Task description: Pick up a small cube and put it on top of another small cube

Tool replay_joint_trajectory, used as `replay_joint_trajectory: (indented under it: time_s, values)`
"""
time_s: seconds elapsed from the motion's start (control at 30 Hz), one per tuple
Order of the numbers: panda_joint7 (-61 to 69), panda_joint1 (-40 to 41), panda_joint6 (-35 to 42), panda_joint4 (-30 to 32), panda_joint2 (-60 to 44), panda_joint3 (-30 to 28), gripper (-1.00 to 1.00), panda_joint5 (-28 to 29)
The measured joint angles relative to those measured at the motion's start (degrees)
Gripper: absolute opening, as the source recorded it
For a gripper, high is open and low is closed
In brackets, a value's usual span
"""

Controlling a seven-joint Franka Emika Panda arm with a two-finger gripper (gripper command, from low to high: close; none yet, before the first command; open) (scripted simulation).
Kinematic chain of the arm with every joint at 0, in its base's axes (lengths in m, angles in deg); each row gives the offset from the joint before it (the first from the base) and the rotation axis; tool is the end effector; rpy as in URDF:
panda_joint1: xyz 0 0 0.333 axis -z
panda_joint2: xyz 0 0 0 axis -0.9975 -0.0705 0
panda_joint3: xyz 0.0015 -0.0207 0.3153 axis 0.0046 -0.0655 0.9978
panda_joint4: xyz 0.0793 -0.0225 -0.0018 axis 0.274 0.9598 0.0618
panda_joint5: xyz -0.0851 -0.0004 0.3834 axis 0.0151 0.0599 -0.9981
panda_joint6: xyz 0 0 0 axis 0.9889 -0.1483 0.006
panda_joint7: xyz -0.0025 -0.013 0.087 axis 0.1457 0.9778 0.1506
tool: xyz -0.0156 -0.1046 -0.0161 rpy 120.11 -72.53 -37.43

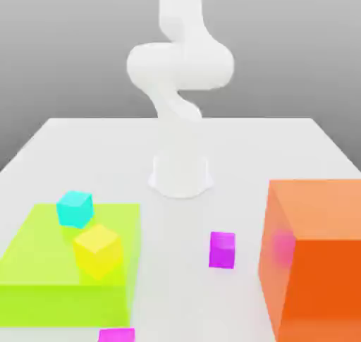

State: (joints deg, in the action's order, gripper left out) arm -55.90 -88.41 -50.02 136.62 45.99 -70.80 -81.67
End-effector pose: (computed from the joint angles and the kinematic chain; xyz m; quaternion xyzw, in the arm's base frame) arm 0.3734 0.0094 0.6618 -0.8832 0.3058 -0.3328 0.1251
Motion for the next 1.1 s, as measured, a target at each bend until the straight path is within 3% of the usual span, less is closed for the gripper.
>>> replay_joint_trajectory:
  time_s: [0.5,0.8,0.93,1.0,1.1]
  values:
    - [35.13,-14.15,-18.92,22.35,-22.14,-6.03,0.00,3.94]
    - [57.43,-21.74,-30.36,35.19,-35.48,-9.01,0.00,3.48]
    - [63.28,-22.75,-36.93,35.09,-43.43,-7.59,0.00,-2.46]
    - [65.96,-20.28,-40.33,34.41,-47.58,-4.17,0.00,-6.14]
    - [66.78,-15.73,-45.49,33.35,-53.79,0.50,0.00,-7.09]
